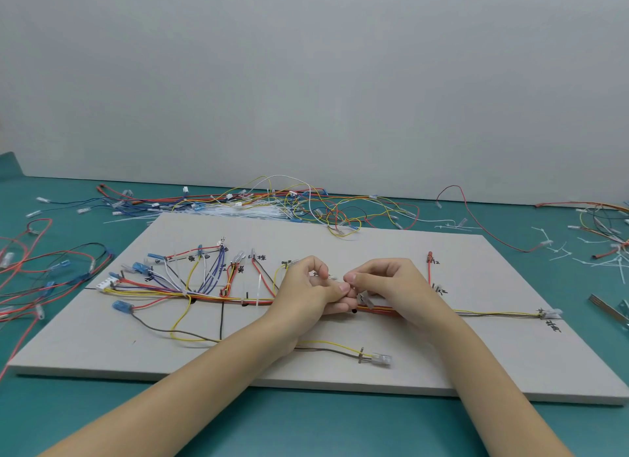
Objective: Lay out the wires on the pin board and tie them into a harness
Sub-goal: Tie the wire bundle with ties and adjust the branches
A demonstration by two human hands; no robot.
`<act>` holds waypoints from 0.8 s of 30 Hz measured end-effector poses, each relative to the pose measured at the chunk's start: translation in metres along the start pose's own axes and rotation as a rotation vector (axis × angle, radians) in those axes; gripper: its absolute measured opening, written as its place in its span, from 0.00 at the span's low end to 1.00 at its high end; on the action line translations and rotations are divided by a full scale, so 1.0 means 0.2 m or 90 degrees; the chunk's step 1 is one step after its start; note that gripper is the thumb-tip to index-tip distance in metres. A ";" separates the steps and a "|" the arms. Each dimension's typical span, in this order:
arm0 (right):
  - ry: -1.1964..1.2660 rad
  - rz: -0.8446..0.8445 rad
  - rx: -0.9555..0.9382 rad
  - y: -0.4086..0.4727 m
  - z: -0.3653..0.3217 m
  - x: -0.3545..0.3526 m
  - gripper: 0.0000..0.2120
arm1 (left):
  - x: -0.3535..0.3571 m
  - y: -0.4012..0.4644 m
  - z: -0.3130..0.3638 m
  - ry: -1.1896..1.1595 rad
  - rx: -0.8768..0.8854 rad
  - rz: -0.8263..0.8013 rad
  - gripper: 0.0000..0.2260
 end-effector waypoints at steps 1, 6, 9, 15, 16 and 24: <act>0.000 0.002 0.002 0.00 0.00 0.00 0.05 | 0.00 0.00 0.00 0.000 0.000 0.000 0.14; -0.007 -0.005 0.010 0.00 0.01 0.00 0.07 | 0.00 0.00 0.00 0.003 0.008 -0.006 0.14; -0.013 -0.017 0.011 0.01 0.00 -0.01 0.04 | 0.00 0.00 -0.01 0.007 0.017 -0.009 0.14; -0.018 -0.069 0.020 0.00 0.00 -0.02 0.06 | 0.00 0.00 -0.01 0.019 0.027 -0.012 0.13; -0.023 -0.084 0.024 0.00 0.00 -0.02 0.06 | 0.00 -0.01 -0.01 0.019 0.025 -0.012 0.13; -0.085 -0.092 -0.020 0.00 0.00 -0.03 0.06 | 0.00 -0.01 -0.01 0.023 -0.025 -0.021 0.03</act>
Point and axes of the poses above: each hand's wrist, its own y-axis towards the middle knuckle, its own x-axis out of the palm, z = x × y, the point moved 3 cm from there along y, towards the middle knuckle, and after that the axes turned 10 degrees about x, right-handed, at the moved point
